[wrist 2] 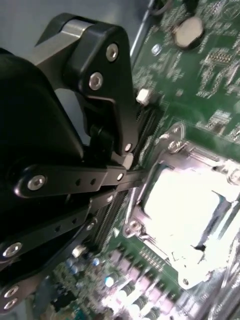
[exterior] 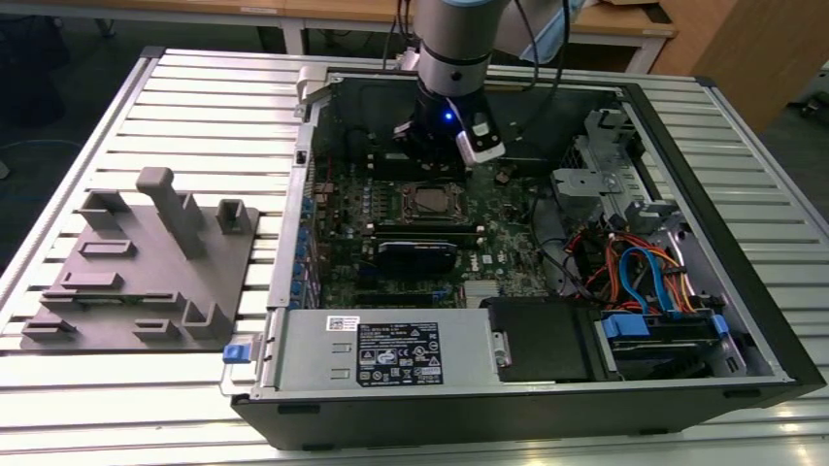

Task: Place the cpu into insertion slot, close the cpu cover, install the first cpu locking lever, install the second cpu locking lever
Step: 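Install the first cpu locking lever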

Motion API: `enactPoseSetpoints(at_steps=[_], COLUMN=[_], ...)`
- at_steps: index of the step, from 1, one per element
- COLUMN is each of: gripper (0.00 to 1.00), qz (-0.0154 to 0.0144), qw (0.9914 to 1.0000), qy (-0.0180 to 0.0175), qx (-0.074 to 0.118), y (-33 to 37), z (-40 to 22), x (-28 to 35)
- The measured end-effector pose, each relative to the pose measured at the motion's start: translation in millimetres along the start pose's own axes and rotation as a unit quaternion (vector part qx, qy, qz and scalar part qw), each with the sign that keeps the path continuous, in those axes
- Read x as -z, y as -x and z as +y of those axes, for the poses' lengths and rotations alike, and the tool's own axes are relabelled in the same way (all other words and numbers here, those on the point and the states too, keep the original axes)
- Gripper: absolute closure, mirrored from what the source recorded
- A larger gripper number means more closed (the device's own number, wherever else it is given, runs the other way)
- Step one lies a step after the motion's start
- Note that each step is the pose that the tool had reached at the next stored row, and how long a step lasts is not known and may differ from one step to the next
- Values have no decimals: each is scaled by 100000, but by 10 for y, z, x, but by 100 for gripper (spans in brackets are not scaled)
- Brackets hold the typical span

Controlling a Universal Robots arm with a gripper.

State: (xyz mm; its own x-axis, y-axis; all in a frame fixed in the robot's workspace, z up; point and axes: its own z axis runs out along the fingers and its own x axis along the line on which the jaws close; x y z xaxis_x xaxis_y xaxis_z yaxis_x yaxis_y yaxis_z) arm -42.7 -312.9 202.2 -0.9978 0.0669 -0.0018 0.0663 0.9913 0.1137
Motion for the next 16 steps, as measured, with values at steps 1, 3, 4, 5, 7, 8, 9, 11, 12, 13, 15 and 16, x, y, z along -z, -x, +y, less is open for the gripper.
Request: enactPoseSetpoints(at_steps=[1, 3, 4, 5, 7, 8, 9, 11, 12, 13, 15, 16], gripper=[89, 89, 89, 89, 89, 89, 89, 89, 89, 89, 89, 89], qz=[15, 34, 34, 34, 31, 31, 36, 32, 32, 36, 37, 38], qw=[100000, 99999, 99999, 99998, 99998, 99998, 99998, 99998, 99998, 99998, 99998, 99998], qy=[200, 481, 533, 566, 584, 587, 583, 588, 586, 581, 575, 575], qx=[-3, -1, -3, -1, 1, -2, -2, 1, -2, -3, 1, 0], y=[-23, -56, -62, -62, -62, -62, -61, -54, -48, -40, -21, -9], z=[-1, -2, -2, -1, 0, 0, 1, 2, 2, 2, 4, 5], x=[4, 15, 21, 28, 34, 36, 39, 42, 43, 44, 45, 45])
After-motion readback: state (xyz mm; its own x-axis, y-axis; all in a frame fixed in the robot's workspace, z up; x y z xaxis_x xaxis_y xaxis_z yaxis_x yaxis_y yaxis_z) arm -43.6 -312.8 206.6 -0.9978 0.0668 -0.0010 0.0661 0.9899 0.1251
